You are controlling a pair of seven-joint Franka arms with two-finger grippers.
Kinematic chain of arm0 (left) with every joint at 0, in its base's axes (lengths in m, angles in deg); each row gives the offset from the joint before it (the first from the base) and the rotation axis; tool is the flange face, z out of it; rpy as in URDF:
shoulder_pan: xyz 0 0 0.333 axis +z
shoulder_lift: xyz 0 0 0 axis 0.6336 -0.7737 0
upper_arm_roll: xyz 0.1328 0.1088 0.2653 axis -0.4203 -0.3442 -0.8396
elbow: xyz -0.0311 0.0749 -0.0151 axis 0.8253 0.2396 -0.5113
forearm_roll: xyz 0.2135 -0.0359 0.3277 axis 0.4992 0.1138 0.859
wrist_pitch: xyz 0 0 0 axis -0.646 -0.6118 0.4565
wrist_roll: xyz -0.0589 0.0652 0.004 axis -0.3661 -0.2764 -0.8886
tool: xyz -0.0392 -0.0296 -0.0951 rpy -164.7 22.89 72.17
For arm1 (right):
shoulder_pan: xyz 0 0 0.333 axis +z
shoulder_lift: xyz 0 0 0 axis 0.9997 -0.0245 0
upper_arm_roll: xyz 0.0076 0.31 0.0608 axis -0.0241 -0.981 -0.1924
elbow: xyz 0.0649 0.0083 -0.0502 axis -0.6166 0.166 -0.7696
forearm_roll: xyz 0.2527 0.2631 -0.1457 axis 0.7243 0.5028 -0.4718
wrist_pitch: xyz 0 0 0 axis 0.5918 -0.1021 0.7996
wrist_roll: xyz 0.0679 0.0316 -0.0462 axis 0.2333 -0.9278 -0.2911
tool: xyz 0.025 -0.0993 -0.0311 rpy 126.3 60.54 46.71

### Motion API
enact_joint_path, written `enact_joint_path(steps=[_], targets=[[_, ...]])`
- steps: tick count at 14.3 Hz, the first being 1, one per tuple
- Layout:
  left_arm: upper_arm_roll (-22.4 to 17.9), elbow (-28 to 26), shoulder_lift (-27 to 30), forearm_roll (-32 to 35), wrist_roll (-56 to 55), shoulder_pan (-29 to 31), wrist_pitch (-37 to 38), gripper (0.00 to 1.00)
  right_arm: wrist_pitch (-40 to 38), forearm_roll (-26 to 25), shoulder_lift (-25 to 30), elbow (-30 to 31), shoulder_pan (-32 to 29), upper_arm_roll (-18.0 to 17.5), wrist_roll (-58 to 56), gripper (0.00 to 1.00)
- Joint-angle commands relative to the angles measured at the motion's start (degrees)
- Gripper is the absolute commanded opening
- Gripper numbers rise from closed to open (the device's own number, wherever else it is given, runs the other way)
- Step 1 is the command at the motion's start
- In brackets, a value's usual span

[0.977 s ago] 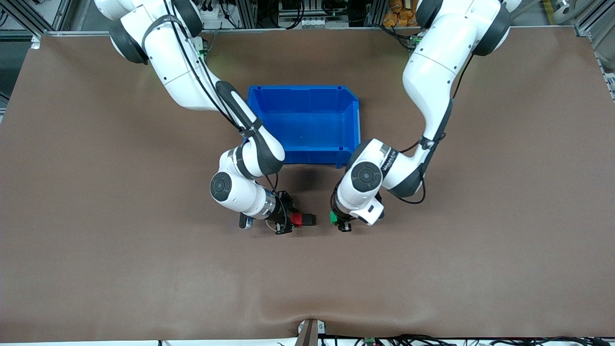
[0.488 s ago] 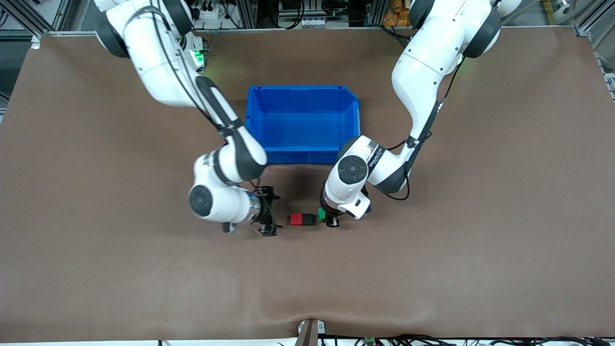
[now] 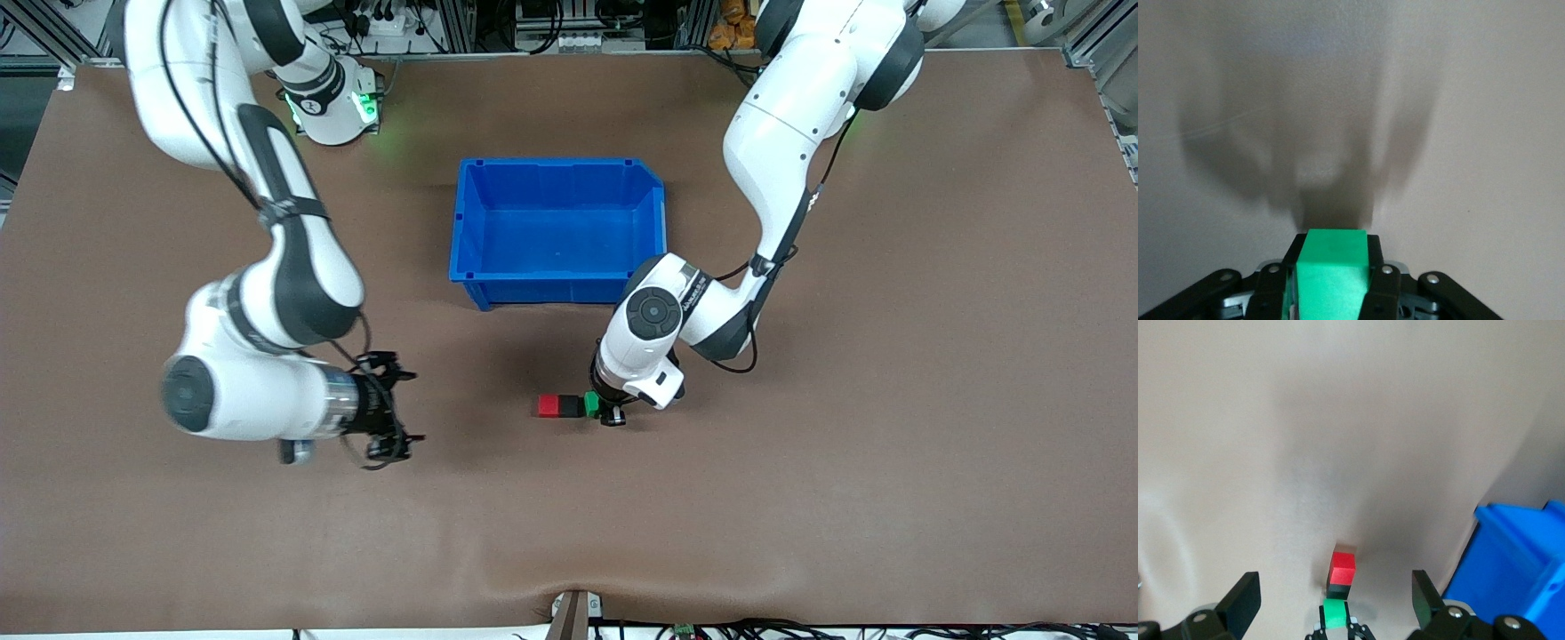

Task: Attach green and red cubes to black cube

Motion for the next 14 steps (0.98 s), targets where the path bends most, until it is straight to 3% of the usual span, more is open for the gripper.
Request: enact_joint_path(steps=[1, 4, 5, 6, 11, 14], targets=[[-0.77, 2.57, -2.11, -1.00, 0.49, -0.89, -1.93, 0.00, -8.02, -1.46, 5.39, 0.18, -5.06, -0.85, -11.17, 1.00], [-1.11, 4.51, -3.78, -1.00, 1.45, -2.03, -2.64, 0.00, -17.70, -6.11, 11.37, 0.35, -9.37, -1.03, -26.99, 1.00], [-1.12, 4.42, -3.78, -0.91, 2.33, -2.03, -3.16, 0.17, -20.86, -7.60, 13.12, 0.44, -10.43, -1.03, -32.61, 1.00], [-1.20, 4.42, -3.87, -0.65, 3.99, -2.12, -3.26, 0.99, -24.19, -9.62, 14.79, 0.44, -11.39, -1.11, -38.93, 1.00], [-1.20, 3.45, -1.42, 0.50, 5.42, -2.56, -2.64, 1.00, -31.25, -13.31, 22.18, 0.62, -15.00, -1.11, -67.86, 1.00], [-1.73, 2.93, 4.37, 4.87, 6.90, 0.42, 5.76, 1.00, -31.61, -16.40, 28.50, 3.94, -15.01, -1.20, -75.02, 1.00]])
